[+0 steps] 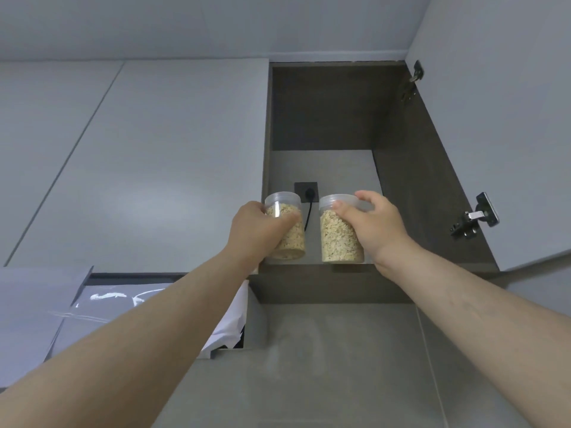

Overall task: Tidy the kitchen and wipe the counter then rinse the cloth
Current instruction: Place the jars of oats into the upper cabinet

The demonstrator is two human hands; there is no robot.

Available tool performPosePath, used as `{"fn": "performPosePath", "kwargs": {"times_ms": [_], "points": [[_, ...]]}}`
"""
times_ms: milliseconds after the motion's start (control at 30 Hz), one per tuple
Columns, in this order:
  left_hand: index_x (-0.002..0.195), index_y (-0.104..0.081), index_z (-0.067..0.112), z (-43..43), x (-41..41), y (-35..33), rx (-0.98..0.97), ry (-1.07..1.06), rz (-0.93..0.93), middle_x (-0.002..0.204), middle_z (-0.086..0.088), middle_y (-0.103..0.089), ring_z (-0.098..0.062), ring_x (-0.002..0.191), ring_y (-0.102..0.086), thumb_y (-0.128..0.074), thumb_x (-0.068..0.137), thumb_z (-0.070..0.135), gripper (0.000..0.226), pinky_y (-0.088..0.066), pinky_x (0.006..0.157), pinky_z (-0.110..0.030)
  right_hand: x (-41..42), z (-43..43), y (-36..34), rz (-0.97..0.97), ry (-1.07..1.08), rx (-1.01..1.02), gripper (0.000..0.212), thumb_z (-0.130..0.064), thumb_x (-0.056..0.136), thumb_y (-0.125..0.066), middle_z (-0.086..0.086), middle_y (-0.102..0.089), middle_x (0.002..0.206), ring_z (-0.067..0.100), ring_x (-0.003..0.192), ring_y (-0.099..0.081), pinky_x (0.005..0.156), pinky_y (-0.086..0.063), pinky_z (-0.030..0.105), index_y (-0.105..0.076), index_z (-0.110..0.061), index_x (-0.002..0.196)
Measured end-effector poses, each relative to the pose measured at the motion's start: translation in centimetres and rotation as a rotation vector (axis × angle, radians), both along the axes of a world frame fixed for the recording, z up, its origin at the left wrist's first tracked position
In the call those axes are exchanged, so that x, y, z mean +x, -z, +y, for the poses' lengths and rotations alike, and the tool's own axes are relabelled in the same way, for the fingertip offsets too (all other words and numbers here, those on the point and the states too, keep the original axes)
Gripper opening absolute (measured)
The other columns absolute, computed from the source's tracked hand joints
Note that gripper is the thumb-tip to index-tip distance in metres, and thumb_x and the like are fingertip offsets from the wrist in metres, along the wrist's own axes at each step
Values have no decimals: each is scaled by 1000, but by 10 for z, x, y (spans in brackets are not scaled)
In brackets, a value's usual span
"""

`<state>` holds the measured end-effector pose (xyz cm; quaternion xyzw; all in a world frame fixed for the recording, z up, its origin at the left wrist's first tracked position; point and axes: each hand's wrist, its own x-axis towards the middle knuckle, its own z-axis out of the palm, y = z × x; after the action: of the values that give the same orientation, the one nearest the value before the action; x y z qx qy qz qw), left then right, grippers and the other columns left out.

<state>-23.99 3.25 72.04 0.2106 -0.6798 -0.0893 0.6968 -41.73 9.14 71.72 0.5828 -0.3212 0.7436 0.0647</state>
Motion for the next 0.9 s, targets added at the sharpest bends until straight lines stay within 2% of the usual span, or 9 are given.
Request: {"fn": "performPosePath", "kwargs": {"times_ms": [167, 267, 400, 533, 567, 633, 700, 800, 900], "points": [[141, -34, 26, -5, -23, -10, -97, -182, -108, 120, 8, -47, -12, 99, -50, -67, 87, 35, 64, -43, 60, -15, -16, -15, -12, 28, -60, -19, 44, -33, 92, -67, -4, -53, 115, 4, 92, -56, 60, -47, 21, -53, -24, 133], [144, -32, 26, -13, -35, -6, -97, -204, -118, 131, 1, -49, -12, 97, -46, -61, 91, 31, 61, -38, 56, -14, -27, -25, -14, 38, -88, 6, 42, -30, 93, -66, -4, -55, 111, 2, 89, -56, 60, -47, 20, -54, -21, 132], [148, -30, 25, -23, -42, 0, -116, -209, -137, 138, -1, -49, -12, 101, -47, -57, 93, 31, 61, -39, 73, -19, -39, -38, -16, 52, -82, 56, 42, -30, 92, -67, 2, -57, 123, 13, 100, -60, 67, -51, 24, -54, -21, 131], [152, -26, 27, -30, -47, 1, -113, -253, -183, 151, -2, -41, -21, 131, -45, -54, 95, 35, 64, -34, 88, -22, -47, -42, -20, 124, -91, 130, 34, -32, 93, -65, 3, -60, 118, 18, 102, -62, 82, -55, 34, -56, -22, 124], [152, -26, 28, -31, -47, 1, -113, -263, -193, 151, -3, -41, -19, 128, -48, -54, 95, 36, 64, -35, 87, -20, -48, -43, -21, 134, -112, 155, 30, -33, 94, -64, 3, -61, 116, 18, 101, -63, 83, -56, 36, -56, -23, 121], [151, -27, 28, -31, -47, -2, -105, -287, -226, 146, -3, -44, -6, 102, -54, -54, 96, 37, 62, -39, 74, -12, -50, -43, -21, 141, -156, 206, 25, -33, 95, -62, 5, -62, 115, 19, 100, -65, 86, -56, 39, -54, -25, 118], [147, -29, 25, -30, -46, -5, -85, -343, -272, 136, -5, -50, -4, 82, -50, -52, 96, 38, 58, -43, 65, -17, -52, -44, -21, 153, -205, 253, 25, -29, 96, -61, 5, -63, 115, 20, 98, -65, 83, -56, 38, -53, -25, 120], [132, -39, 21, -22, -46, -9, -96, -553, -367, 123, -3, -49, -17, 92, -49, -52, 94, 42, 45, -45, 77, -30, -56, -42, -21, 190, -254, 300, 21, -11, 95, -56, 7, -67, 107, 17, 89, -65, 67, -51, 29, -59, -22, 113], [111, -52, 19, -16, -44, -15, -299, -921, -450, 106, 2, -54, -18, 95, -50, -49, 91, 49, 36, -43, 81, -32, -59, -47, -22, 235, -223, 335, 55, -3, 86, -51, 10, -62, 121, 20, 101, -61, 75, -50, 31, -49, -17, 139]]}}
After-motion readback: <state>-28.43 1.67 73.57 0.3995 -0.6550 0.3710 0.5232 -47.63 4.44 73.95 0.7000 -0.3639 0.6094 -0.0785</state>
